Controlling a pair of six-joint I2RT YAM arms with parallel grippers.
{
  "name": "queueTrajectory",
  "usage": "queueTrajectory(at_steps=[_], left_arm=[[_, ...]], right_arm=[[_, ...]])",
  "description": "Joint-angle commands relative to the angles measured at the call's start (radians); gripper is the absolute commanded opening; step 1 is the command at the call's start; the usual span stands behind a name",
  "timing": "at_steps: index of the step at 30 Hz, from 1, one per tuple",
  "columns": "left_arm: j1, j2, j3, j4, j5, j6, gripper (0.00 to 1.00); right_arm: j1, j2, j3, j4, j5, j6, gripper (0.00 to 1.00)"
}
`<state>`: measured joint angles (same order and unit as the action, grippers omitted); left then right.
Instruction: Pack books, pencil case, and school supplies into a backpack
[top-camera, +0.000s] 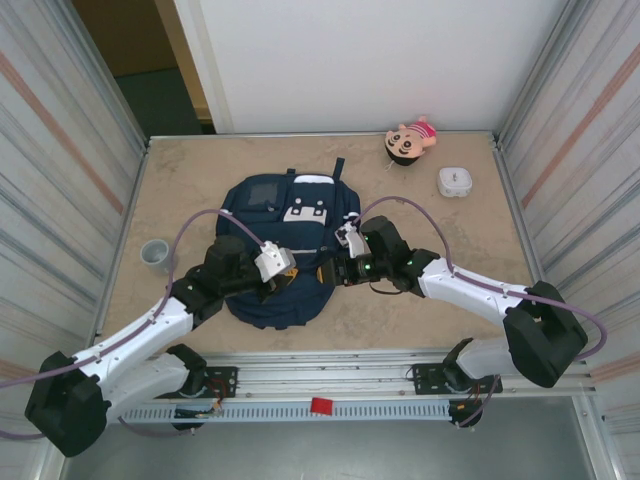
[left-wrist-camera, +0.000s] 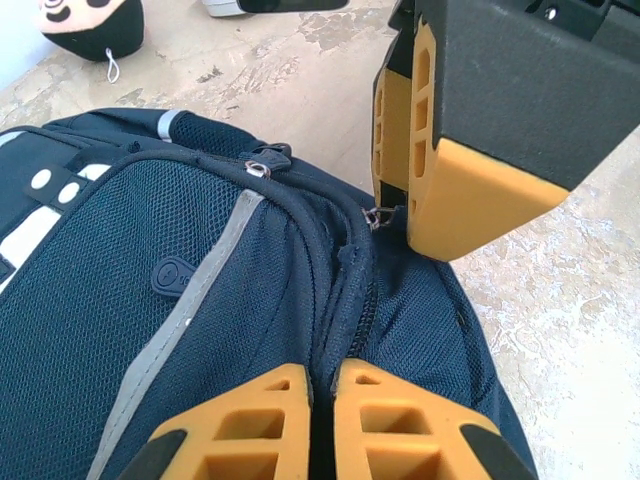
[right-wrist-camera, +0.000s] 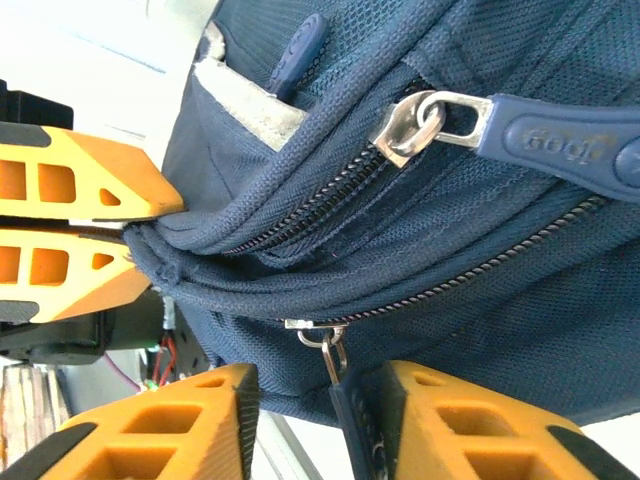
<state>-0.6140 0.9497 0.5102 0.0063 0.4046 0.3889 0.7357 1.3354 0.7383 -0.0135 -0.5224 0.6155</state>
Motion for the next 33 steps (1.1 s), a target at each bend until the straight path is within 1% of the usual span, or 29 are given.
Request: queueTrajectory(at_steps=[1,3,6,7,10,13,15,19,22,26,28,33], left_arm=[[0.007,-0.041,0.0,0.08,0.045,-0.036,0.03],[0.008,-0.046,0.0,0.08,0.044,-0.036,0.03],[0.008,-0.053,0.003,0.068,0.039,-0.035,0.03],[0.01,-0.057,0.004,0.06,0.036,-0.03,0.03],[0.01,-0.068,0.009,0.021,0.031,-0.01,0.03],[0.01,-0.082,0.013,-0.016,0.029,0.006,0.03],[0.009,-0.095,0.011,-0.03,0.034,0.009,0.03],[0.009,-0.119,0.016,-0.054,0.082,0.009,0.03],[0.01,-0.138,0.019,-0.052,0.133,-0.011,0.03],[0.01,-0.139,0.025,-0.059,0.194,-0.019,0.04],[0.009,-0.128,0.027,-0.067,0.218,-0.019,0.04],[-0.004,-0.103,0.04,-0.085,0.238,-0.008,0.05]], right_arm=[[0.004,0.008,0.014,-0.041,0.022,-0.029,0.33],[0.001,0.017,0.019,-0.042,0.043,-0.031,0.27],[-0.012,0.009,0.026,-0.071,0.087,-0.032,0.11],[-0.023,-0.003,0.027,-0.093,0.105,-0.036,0.08],[-0.078,-0.052,0.007,-0.128,0.154,-0.037,0.03],[-0.174,-0.087,-0.021,-0.133,0.151,-0.033,0.01],[-0.235,-0.084,-0.024,-0.132,0.135,-0.036,0.0],[-0.307,-0.015,0.016,-0.126,0.108,-0.051,0.0],[-0.323,0.055,0.061,-0.106,0.106,-0.054,0.0],[-0.337,0.142,0.129,-0.127,0.155,-0.042,0.0],[-0.344,0.18,0.149,-0.118,0.157,-0.033,0.0],[-0.345,0.217,0.161,-0.077,0.138,-0.017,0.0]])
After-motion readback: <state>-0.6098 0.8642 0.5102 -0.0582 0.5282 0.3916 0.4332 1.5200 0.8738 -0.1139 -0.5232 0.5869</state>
